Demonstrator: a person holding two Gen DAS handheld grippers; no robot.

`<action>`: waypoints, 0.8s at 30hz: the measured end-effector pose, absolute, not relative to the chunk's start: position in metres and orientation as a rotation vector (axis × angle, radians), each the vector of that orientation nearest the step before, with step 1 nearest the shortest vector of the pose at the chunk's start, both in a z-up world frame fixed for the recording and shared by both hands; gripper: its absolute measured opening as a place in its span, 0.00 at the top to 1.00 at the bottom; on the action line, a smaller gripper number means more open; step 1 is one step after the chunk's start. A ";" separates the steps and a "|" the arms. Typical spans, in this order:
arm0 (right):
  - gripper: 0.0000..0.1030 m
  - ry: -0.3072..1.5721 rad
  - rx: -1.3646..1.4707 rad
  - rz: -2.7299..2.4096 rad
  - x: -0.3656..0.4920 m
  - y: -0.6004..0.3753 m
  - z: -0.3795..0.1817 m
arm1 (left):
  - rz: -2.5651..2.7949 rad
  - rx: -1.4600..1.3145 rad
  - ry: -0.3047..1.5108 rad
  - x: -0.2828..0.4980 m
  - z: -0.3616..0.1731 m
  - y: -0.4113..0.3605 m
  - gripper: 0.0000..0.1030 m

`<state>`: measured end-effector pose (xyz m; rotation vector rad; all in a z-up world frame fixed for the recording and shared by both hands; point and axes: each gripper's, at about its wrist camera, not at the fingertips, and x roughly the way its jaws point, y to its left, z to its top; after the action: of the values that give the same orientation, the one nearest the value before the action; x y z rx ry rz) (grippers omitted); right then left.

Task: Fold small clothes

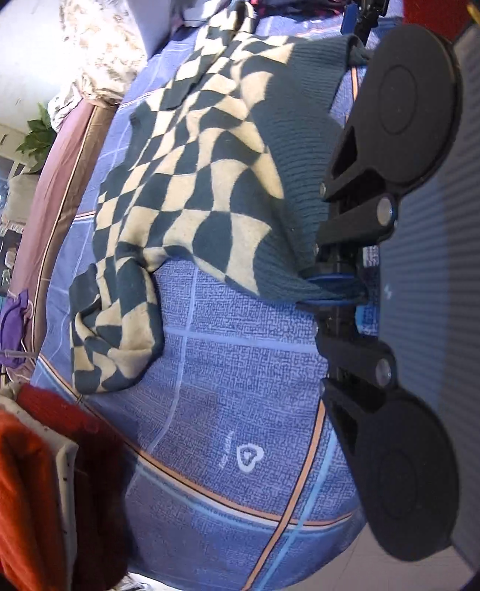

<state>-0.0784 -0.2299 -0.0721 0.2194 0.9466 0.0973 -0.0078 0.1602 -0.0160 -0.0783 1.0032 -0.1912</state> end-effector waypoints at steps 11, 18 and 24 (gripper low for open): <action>0.81 0.965 0.223 0.253 -0.065 -0.208 -0.078 | -0.229 -0.057 1.006 0.001 -0.020 0.139 0.91; 0.90 0.907 0.185 0.146 -0.099 -0.258 -0.030 | -0.256 -0.133 1.027 -0.008 -0.002 0.166 0.91; 0.91 0.978 0.053 0.074 -0.131 -0.290 -0.001 | -0.285 -0.081 1.061 -0.014 0.006 0.157 0.91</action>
<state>-0.1312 -0.2901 -0.0006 0.0528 0.9782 0.0743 -0.0144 0.1568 0.0060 -0.0811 1.0609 -0.2848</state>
